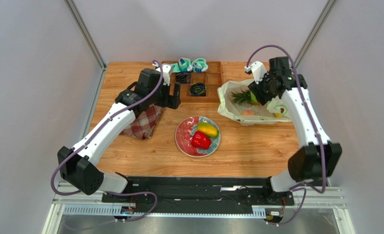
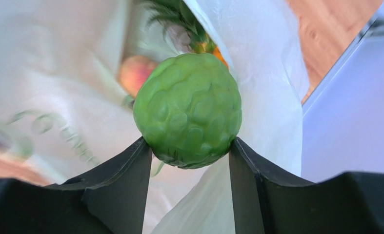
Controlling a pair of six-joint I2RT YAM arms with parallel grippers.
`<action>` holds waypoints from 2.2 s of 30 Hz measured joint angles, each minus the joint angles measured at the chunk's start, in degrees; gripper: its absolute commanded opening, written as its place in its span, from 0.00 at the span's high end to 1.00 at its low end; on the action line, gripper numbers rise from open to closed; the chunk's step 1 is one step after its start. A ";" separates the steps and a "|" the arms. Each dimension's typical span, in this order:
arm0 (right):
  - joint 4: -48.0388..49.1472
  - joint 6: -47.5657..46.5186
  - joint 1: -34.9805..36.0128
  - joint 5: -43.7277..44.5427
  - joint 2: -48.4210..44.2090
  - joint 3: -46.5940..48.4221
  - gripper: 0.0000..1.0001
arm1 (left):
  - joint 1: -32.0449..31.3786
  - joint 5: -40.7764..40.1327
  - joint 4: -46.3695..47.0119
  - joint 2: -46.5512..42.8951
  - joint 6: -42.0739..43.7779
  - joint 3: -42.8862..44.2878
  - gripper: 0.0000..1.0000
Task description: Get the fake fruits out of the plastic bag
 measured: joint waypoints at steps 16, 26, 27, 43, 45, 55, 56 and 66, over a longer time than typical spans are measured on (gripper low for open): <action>-7.48 -1.11 30.99 -17.46 -12.46 -2.82 0.59 | 0.61 0.31 -0.02 0.57 -0.07 0.09 0.06; -5.99 -0.96 35.28 -10.08 0.94 -15.15 0.60 | 0.61 -1.62 0.00 -3.02 1.92 0.09 0.05; -5.86 -0.81 35.21 -9.35 1.62 -15.91 0.60 | 0.61 -1.88 -0.02 -3.45 2.12 0.09 0.06; -3.67 1.11 34.99 -6.75 5.92 -14.23 0.02 | 1.01 -2.25 0.00 -4.55 2.73 -0.02 0.06; -5.40 1.11 34.45 -7.37 4.59 -13.33 0.05 | 1.05 -1.81 0.00 -4.35 2.69 -0.04 0.06; -8.92 -4.02 21.79 -10.78 -8.17 -1.03 0.34 | 1.60 -0.26 0.02 -2.97 2.19 -0.50 0.06; -9.14 -5.09 20.35 -10.78 -7.82 -0.50 0.37 | 1.64 -0.17 0.02 -2.78 2.14 -0.50 0.06; -2.12 -17.07 11.58 -2.58 8.24 0.17 0.31 | 1.68 -0.09 0.00 -1.64 2.10 -0.50 0.06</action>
